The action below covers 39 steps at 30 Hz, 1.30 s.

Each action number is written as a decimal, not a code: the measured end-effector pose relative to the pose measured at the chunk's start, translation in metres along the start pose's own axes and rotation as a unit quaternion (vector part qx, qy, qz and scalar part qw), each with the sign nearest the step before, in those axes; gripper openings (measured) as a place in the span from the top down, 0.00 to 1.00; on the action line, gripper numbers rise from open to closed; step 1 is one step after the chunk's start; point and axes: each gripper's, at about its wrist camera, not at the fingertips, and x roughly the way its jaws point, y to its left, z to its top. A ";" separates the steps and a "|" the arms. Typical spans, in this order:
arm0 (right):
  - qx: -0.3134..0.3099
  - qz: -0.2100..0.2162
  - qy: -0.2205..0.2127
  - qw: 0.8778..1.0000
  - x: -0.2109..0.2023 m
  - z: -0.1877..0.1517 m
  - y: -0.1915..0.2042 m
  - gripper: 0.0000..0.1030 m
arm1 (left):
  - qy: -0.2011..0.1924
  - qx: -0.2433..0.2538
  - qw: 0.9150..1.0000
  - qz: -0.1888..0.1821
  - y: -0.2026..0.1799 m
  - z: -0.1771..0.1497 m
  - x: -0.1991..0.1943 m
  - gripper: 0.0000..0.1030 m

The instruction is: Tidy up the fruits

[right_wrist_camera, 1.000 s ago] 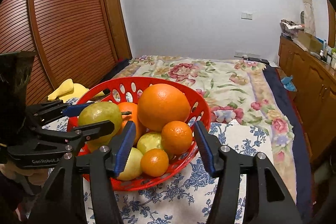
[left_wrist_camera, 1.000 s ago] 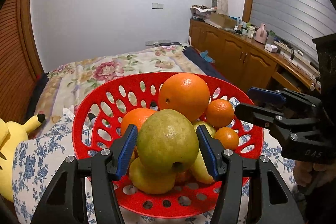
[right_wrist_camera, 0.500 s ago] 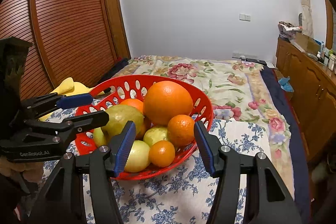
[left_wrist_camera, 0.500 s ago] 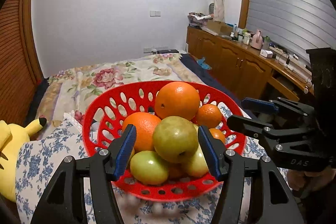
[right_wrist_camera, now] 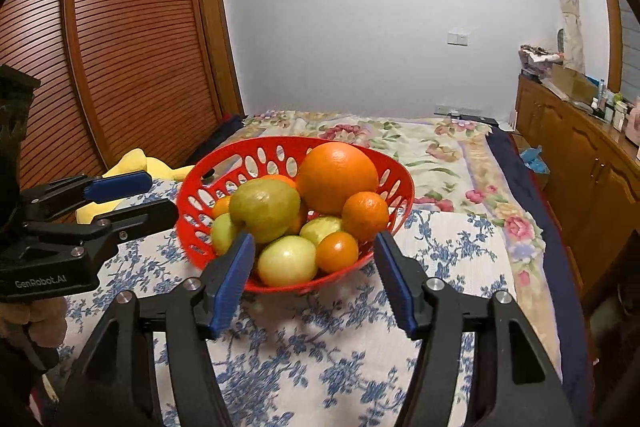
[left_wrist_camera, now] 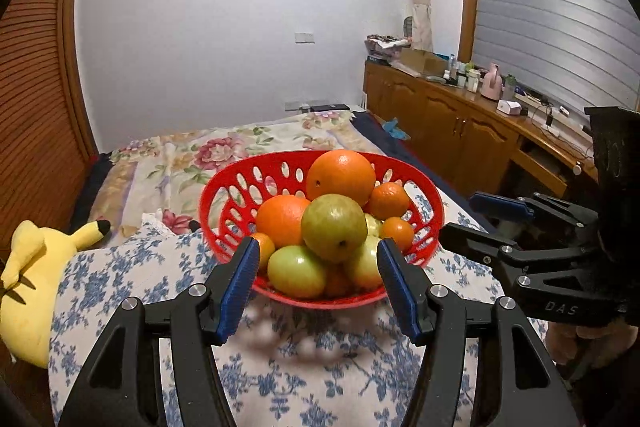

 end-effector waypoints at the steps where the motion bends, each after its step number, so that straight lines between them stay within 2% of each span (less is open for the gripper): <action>1: 0.001 -0.002 -0.003 1.000 -0.004 -0.002 0.003 0.36 | -0.002 0.000 1.000 0.003 -0.001 -0.002 -0.004 0.34; 15: -0.008 -0.019 -0.042 0.999 -0.055 -0.012 0.033 0.24 | -0.031 -0.005 0.999 0.027 -0.008 -0.030 -0.047 0.30; 17: -0.008 -0.021 -0.048 0.999 -0.061 -0.013 0.037 0.23 | -0.037 -0.005 0.999 0.029 -0.008 -0.032 -0.052 0.26; 19: -0.009 -0.022 -0.053 0.998 -0.066 -0.015 0.039 0.23 | -0.044 -0.003 0.998 0.034 -0.010 -0.035 -0.057 0.12; 22: -0.009 -0.025 -0.061 0.998 -0.070 -0.015 0.042 0.22 | -0.061 0.002 0.997 0.047 -0.010 -0.038 -0.066 0.07; 29: -0.014 -0.047 -0.085 0.995 -0.083 -0.018 0.051 0.14 | -0.074 -0.005 0.996 0.057 -0.008 -0.043 -0.070 0.05; 31: -0.006 -0.049 -0.090 0.995 -0.085 -0.019 0.051 0.01 | -0.080 -0.007 0.995 0.059 -0.011 -0.046 -0.073 0.04; 39: 0.009 -0.057 -0.095 0.994 -0.093 -0.025 0.048 0.00 | -0.081 -0.017 0.994 0.067 -0.014 -0.060 -0.082 0.04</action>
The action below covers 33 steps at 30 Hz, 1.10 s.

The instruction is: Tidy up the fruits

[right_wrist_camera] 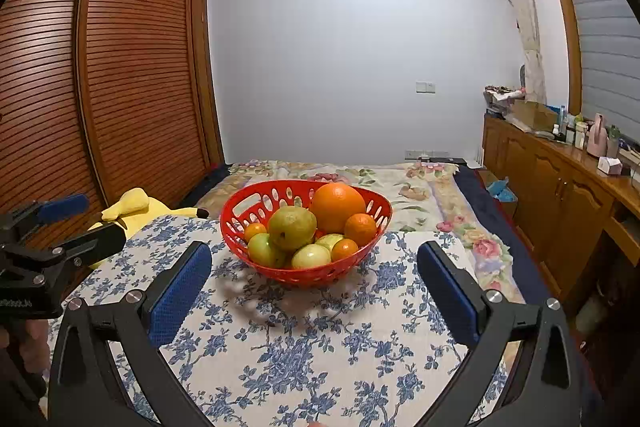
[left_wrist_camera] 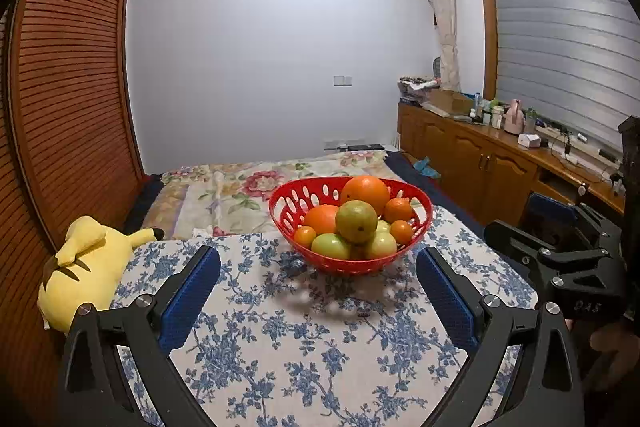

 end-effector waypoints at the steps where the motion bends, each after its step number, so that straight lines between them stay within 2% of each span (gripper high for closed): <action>1: 0.000 -0.003 -0.002 1.000 -0.002 -0.001 0.000 0.00 | 0.002 -0.002 1.000 -0.002 0.000 -0.001 -0.001 0.04; 13: -0.008 -0.018 -0.017 1.000 -0.027 -0.011 0.008 0.00 | 0.004 -0.018 1.000 0.004 0.009 -0.015 -0.021 0.04; 33: -0.008 -0.028 -0.012 1.000 -0.025 -0.022 0.006 0.00 | 0.020 -0.024 0.999 0.006 0.015 -0.023 -0.021 0.04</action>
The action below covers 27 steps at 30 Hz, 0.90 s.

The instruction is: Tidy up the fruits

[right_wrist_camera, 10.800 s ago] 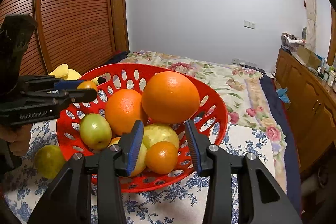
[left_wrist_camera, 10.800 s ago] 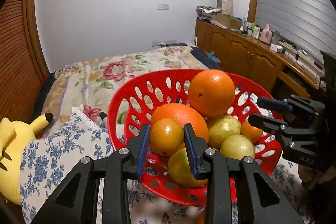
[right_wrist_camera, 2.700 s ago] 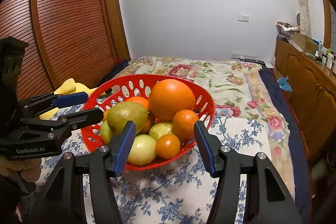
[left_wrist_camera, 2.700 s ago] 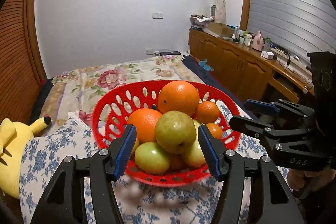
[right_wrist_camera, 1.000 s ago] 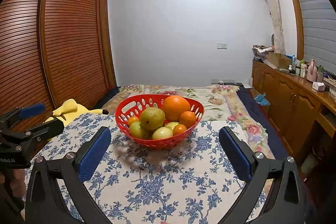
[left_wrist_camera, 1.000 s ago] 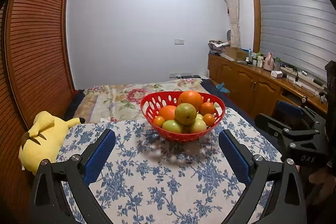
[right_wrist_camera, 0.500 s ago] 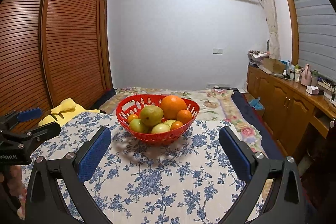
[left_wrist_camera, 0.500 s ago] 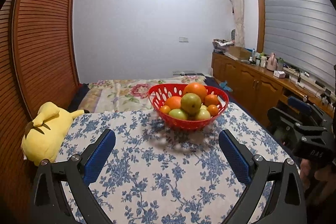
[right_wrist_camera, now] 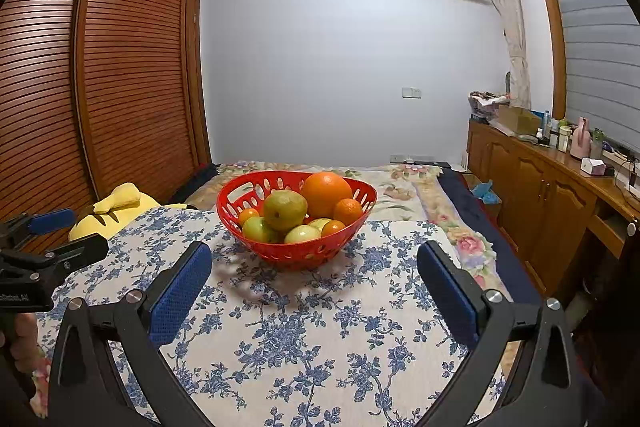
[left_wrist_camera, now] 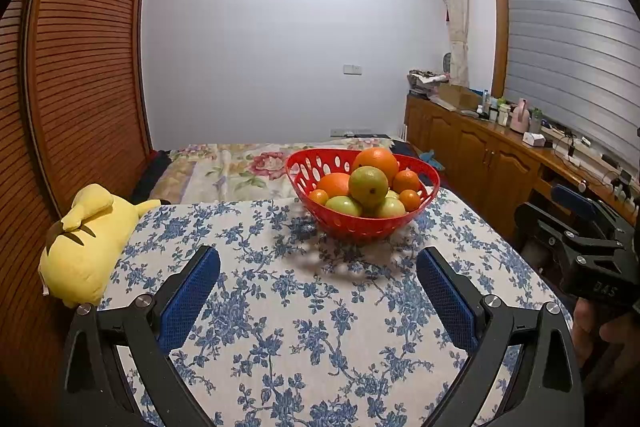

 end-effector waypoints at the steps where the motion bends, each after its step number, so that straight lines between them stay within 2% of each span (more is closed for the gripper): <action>1: 0.000 0.000 0.001 1.000 0.000 0.000 0.000 0.00 | 0.000 0.000 1.000 0.000 0.000 0.000 0.000 0.04; 27: 0.002 -0.001 -0.001 1.000 -0.001 0.000 -0.002 0.00 | -0.006 0.000 1.000 -0.002 0.000 -0.001 -0.003 0.04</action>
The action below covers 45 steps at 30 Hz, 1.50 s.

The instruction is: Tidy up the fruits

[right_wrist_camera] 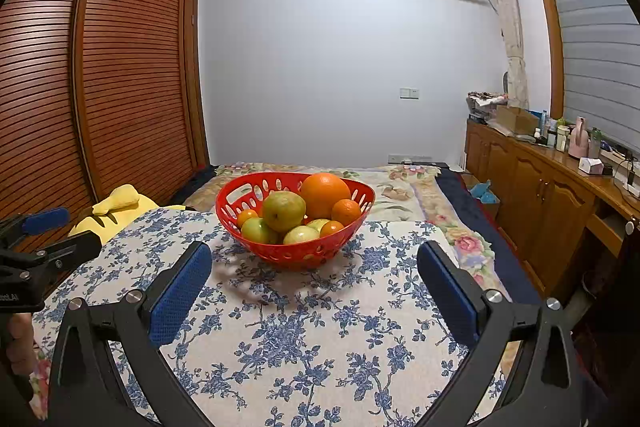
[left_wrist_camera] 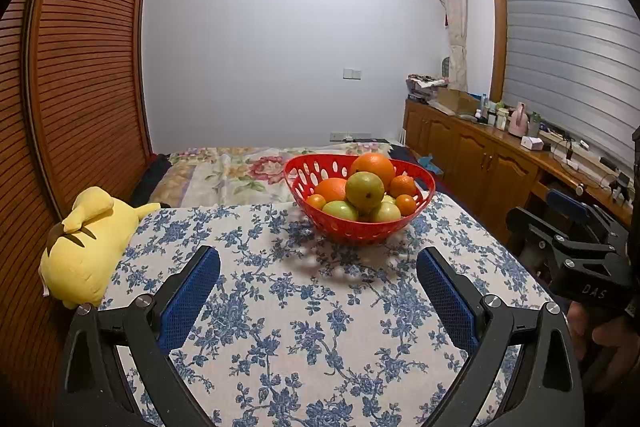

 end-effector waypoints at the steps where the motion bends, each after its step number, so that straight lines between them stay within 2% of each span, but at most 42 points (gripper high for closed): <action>1: 0.000 0.000 0.000 1.000 0.000 0.000 0.000 0.00 | -0.001 0.000 1.000 0.000 0.000 0.000 0.000 0.04; 45: 0.001 0.000 -0.001 1.000 -0.001 -0.001 0.000 0.00 | -0.008 0.006 1.000 0.009 -0.001 -0.002 -0.004 0.04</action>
